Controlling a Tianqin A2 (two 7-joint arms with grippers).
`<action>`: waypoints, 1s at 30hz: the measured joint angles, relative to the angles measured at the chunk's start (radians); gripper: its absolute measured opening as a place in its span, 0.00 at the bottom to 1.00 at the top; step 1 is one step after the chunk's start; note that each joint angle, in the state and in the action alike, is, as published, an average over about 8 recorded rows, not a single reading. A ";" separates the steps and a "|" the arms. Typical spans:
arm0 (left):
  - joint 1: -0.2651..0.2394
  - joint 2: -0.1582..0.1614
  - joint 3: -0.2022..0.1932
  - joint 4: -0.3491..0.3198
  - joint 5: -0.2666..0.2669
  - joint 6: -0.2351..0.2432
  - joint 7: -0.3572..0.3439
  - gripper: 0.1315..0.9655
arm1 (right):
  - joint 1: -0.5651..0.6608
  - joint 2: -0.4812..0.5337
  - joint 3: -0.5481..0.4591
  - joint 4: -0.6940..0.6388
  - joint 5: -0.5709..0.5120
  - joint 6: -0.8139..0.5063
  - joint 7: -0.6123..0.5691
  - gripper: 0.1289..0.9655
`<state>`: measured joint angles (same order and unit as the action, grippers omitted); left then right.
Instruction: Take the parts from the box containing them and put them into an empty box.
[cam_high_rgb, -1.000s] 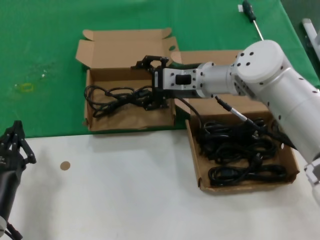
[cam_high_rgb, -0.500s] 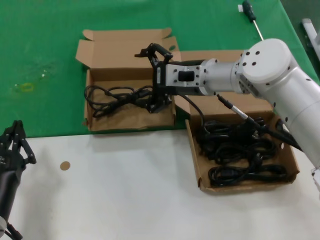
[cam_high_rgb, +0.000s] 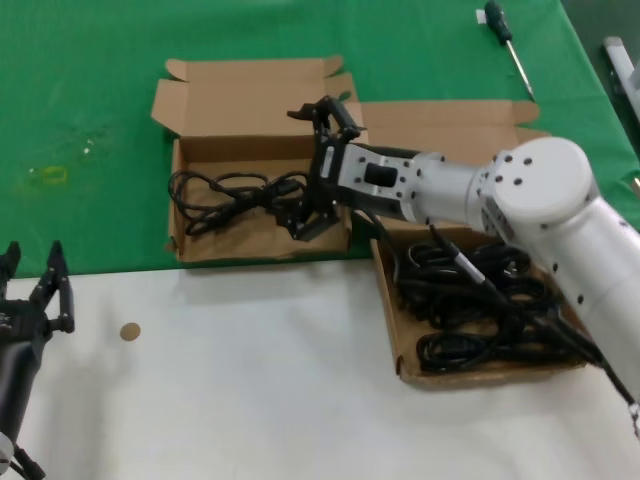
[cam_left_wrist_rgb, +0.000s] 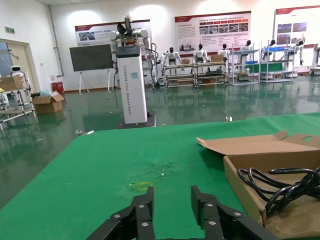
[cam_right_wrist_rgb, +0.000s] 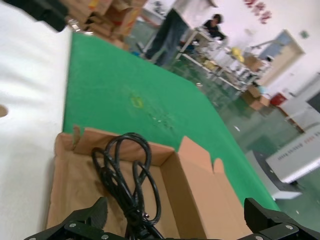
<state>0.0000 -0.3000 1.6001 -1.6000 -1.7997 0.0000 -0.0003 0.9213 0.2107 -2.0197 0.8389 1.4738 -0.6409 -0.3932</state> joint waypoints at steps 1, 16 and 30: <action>0.000 0.000 0.000 0.000 0.000 0.000 0.000 0.15 | -0.014 0.001 0.006 0.011 0.005 0.010 0.006 0.96; 0.000 0.000 0.000 0.000 0.000 0.000 0.000 0.48 | -0.230 0.022 0.105 0.190 0.081 0.160 0.098 1.00; 0.000 0.000 0.000 0.000 0.000 0.000 0.000 0.78 | -0.431 0.042 0.196 0.356 0.152 0.300 0.184 1.00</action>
<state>0.0000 -0.3000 1.6000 -1.6000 -1.7999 0.0000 -0.0003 0.4905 0.2525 -1.8234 1.1948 1.6263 -0.3413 -0.2095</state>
